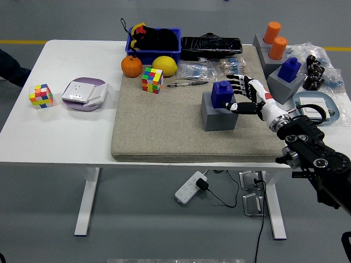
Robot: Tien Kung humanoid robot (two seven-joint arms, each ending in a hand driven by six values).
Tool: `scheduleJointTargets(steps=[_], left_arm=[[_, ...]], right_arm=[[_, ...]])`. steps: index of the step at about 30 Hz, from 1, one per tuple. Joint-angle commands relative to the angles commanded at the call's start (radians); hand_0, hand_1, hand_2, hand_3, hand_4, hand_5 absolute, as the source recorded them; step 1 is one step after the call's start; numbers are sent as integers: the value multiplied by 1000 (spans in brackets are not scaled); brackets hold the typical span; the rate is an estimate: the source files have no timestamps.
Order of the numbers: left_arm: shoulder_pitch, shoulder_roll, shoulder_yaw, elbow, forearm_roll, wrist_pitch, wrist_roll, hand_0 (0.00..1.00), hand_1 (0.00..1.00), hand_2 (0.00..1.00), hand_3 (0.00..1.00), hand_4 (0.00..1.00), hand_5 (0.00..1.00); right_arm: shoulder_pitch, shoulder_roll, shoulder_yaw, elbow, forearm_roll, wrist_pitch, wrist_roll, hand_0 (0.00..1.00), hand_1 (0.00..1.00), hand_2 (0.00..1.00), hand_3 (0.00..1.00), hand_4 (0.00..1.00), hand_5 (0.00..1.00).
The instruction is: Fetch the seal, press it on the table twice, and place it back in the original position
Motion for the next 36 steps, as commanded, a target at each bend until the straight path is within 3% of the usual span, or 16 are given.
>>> scheduleJointTargets(steps=[12,15,16,21,22,27,28,33,34,36], left_arm=[[1,-2,7,1,-3,-1,2,822,787,751,812,706,353],[3,-3,9,1,-3,0,2,822,787,751,812,706,353],[2,-3,8,1,-3,0,2,823,787,751,813,707,353],[-2,-4,6,0,-1,-2,2,823,787,751,813,707,353],[-3,-4,6,0,-1,-2,2,822,788,750,813,707,352],[-1,-5,9,0,-3,-2,3,822,788,750,813,707,352],[-1,-5,9,0,-4,-1,3,822,788,750,812,707,349],[0,-5,11,1,-4,-2,4,822,788,750,812,707,349],[0,-5,11,1,-4,-2,4,822,788,751,814,708,349],[0,-6,10,0,-4,-3,4,822,788,751,814,708,349]], right_arm=[[5,10,-33,-20,4,-6,3,819,743,731,744,871,2],[4,11,-36,-20,-1,-18,2,819,743,731,744,871,2],[5,11,-38,-19,-1,-23,3,800,695,677,685,831,2],[6,10,-42,-20,-2,-43,4,800,695,677,685,831,2],[6,10,-43,-20,-3,-49,3,745,574,567,589,770,2],[5,12,-44,-18,3,-59,5,745,574,567,589,770,2],[4,12,-46,-16,5,-60,7,612,450,456,476,692,2],[2,12,-49,-1,12,-69,16,612,450,456,476,692,2],[2,13,-50,1,14,-72,19,570,398,403,402,660,2],[1,13,-52,10,17,-79,24,570,398,403,402,660,2]])
